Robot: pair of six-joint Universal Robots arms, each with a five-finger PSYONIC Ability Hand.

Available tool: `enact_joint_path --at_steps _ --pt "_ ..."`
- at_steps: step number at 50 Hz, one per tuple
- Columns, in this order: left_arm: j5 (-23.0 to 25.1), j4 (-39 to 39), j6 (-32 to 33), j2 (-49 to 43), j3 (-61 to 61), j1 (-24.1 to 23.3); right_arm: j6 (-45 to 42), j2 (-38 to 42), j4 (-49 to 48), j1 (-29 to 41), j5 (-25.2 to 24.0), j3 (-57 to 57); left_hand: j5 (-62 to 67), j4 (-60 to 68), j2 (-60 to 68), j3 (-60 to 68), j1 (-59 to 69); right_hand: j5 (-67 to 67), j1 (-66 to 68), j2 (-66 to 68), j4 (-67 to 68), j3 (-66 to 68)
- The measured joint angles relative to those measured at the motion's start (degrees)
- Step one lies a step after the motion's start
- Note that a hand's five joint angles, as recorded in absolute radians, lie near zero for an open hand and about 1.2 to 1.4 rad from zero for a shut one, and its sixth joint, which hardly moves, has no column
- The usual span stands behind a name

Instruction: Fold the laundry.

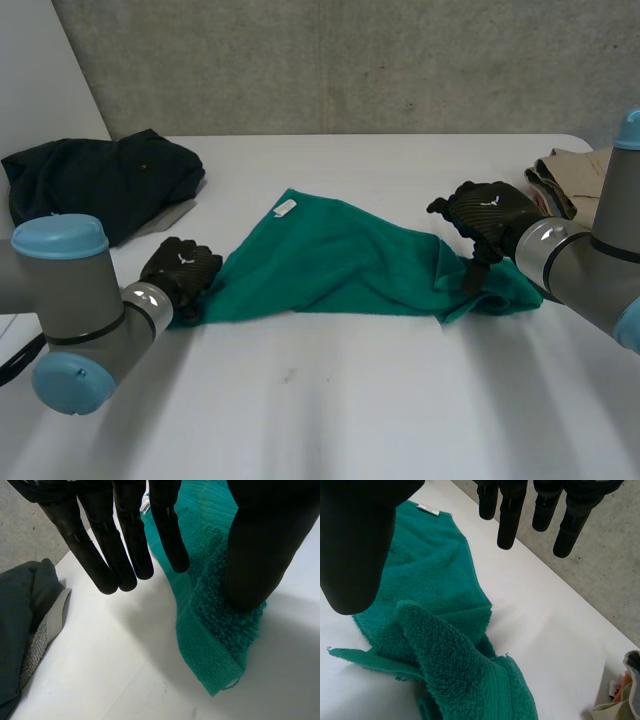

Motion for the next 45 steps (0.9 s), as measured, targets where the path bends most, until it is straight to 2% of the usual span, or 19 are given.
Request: enact_joint_path --at_steps 3,4,7,13,17,21,26,33,39,45 --pt "0.07 -0.49 0.48 -0.23 0.34 -0.1 -0.09 -0.38 0.03 0.18 0.06 0.22 8.71 8.93 9.34 8.75 10.03 0.0 0.0 0.0 0.0 0.0" --pt "0.08 -0.71 0.63 -0.26 0.44 -0.14 -0.13 -0.55 0.08 0.21 0.09 0.31 17.13 17.46 17.8 17.11 19.09 0.0 0.0 0.0 0.0 0.0" --pt "-0.04 -1.44 0.9 0.01 0.71 -0.16 -0.19 -1.22 0.37 0.25 0.22 0.62 23.73 25.04 24.84 24.4 22.79 0.0 0.0 0.0 0.0 0.0" --pt "-0.79 -3.48 0.09 3.62 0.58 -0.15 -0.44 -3.41 2.55 0.02 0.89 2.21 23.75 25.44 25.22 24.89 22.79 0.0 0.0 0.0 0.0 0.0" --pt "-1.35 -6.03 -2.88 10.05 0.23 -0.4 -2.38 -6.29 5.62 -0.35 0.71 5.57 23.75 25.44 25.22 24.89 22.79 2.25 1.85 0.0 0.0 2.81" --pt "-1.36 -8.69 -7.46 16.93 0.41 -0.73 -7.62 -8.43 6.34 -0.62 -1.25 9.97 23.75 25.44 25.22 24.89 22.79 12.97 12.98 2.53 4.56 13.55" --pt "-0.47 -10.88 -12.04 21.93 1.36 -0.93 -16.71 -9.51 3.17 -0.75 -4.85 15.56 23.75 25.44 25.22 24.9 22.79 25.66 26.29 14.3 16.61 26.61" --pt "0.18 -12.35 -14.1 22.87 3.0 -0.97 -25.74 -9.38 -3.95 -0.81 -8.64 21.54 23.75 25.45 25.23 24.9 22.79 29.38 29.75 18.09 20.53 30.45" --pt "-0.23 -13.14 -14.11 21.67 4.15 -0.85 -31.16 -7.97 -8.19 -1.1 -9.91 23.72 23.75 25.45 25.23 24.9 22.79 29.12 29.41 17.78 20.27 30.05" --pt "-0.81 -13.37 -13.98 20.59 5.06 -0.71 -37.13 -3.79 -12.87 -1.93 -10.39 23.59 23.75 25.59 25.23 24.9 22.79 21.63 23.07 11.1 13.53 23.22"
